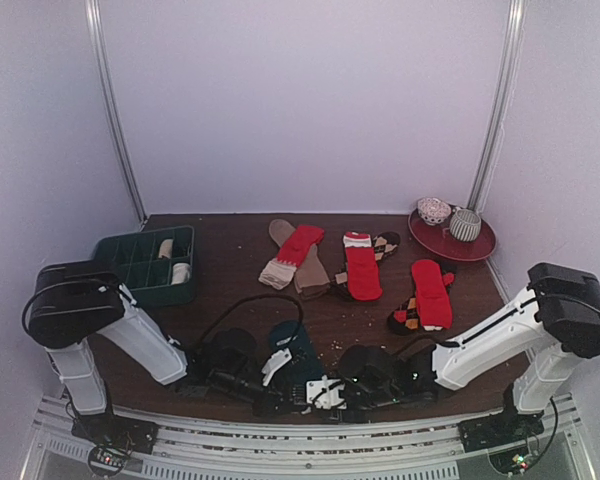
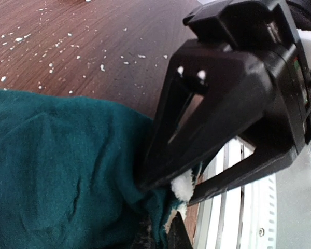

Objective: Roll the socks
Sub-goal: Roll a pair of socks at the center of the board.

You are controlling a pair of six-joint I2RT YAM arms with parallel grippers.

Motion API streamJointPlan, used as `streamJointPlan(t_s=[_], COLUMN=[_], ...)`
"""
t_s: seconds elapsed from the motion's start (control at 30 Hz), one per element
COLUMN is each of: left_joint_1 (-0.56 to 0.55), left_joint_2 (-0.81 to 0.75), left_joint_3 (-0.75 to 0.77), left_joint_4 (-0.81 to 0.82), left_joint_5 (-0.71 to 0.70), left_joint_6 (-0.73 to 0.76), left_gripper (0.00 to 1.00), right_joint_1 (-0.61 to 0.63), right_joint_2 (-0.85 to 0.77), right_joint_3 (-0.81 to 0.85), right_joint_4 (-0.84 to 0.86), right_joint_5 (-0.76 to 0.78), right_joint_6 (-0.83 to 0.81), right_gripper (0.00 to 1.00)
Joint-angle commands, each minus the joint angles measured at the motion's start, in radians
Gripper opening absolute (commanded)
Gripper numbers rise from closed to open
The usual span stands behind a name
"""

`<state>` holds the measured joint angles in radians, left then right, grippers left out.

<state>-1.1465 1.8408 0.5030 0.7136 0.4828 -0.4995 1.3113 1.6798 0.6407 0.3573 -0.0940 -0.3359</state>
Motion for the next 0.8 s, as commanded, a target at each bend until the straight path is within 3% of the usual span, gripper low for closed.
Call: streamJointPlan(t_s=[0.0, 0.13, 0.17, 0.33, 0.47, 0.6, 0.77], left_joint_1=[-0.005, -0.004, -0.004, -0.004, -0.012, -0.058, -0.106], left_joint_2=[0.072, -0.025, -0.069, -0.349, -0.576, -0.7, -0.596], left_joint_3=[-0.051, -0.058, -0.063, -0.104, -0.172, -0.275, -0.287], left_joint_4=[-0.335, -0.385, -0.402, -0.467, -0.399, -0.195, 0.0], left_joint_5=[-0.046, -0.168, -0.217, -0.432, -0.489, -0.492, -0.454], left_joint_6=[0.02, 0.054, 0.068, 0.124, 0.187, 0.277, 0.377], left_gripper=[0.0, 0.03, 0.15, 0.48, 0.72, 0.79, 0.82], right_joint_1=[-0.016, -0.054, -0.064, -0.114, -0.179, -0.241, -0.283], right_joint_2=[0.057, 0.054, 0.045, 0.032, 0.097, 0.202, 0.309], right_joint_3=[0.003, 0.0, -0.001, 0.012, 0.07, 0.19, 0.269], right_joint_4=[-0.027, -0.062, -0.075, -0.155, -0.219, -0.335, -0.313], right_joint_5=[-0.043, -0.158, -0.183, -0.337, -0.519, -0.702, -0.864], right_joint_6=[0.079, 0.161, 0.179, 0.263, 0.354, 0.482, 0.694], right_gripper=[0.24, 0.14, 0.12, 0.07, 0.07, 0.08, 0.08])
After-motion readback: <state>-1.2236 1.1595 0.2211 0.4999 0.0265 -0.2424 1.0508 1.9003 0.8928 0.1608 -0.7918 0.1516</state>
